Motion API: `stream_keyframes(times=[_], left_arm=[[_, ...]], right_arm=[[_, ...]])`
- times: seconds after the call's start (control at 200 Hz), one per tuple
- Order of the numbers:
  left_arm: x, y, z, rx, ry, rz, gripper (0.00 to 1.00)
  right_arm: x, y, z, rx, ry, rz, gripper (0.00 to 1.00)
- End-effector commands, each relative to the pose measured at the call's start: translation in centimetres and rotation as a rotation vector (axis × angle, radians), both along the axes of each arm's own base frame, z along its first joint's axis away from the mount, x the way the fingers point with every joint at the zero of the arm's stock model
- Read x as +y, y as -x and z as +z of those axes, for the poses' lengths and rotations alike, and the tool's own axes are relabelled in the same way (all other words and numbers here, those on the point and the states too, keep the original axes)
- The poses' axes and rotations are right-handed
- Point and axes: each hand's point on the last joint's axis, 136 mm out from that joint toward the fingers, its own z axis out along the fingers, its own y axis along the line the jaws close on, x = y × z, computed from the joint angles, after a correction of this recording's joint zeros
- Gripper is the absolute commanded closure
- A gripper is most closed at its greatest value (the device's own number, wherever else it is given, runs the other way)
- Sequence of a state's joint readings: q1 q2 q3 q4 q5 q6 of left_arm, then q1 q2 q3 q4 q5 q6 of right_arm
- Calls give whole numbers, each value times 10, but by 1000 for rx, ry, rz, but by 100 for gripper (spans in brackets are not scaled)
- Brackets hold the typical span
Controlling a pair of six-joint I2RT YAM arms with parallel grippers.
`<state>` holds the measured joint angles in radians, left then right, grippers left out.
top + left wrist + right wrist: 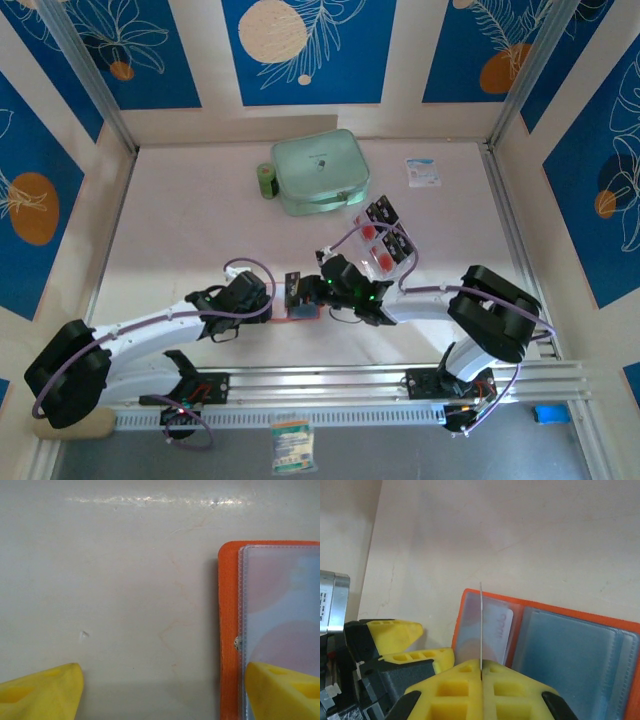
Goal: Put the credit cards into the card holder
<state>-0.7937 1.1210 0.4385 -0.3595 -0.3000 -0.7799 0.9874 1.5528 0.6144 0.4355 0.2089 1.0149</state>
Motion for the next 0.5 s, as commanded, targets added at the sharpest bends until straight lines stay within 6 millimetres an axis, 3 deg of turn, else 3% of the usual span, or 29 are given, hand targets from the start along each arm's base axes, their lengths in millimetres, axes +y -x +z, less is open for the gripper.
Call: stream_keyframes(times=[0.0, 0.495], left_arm=[[5, 0, -1, 8, -12, 24, 16], [4, 0, 0, 7, -7, 21, 16]], right_arm=[[-1, -5, -2, -13, -11, -51, 100], [-8, -1, -22, 19, 13, -94, 100]])
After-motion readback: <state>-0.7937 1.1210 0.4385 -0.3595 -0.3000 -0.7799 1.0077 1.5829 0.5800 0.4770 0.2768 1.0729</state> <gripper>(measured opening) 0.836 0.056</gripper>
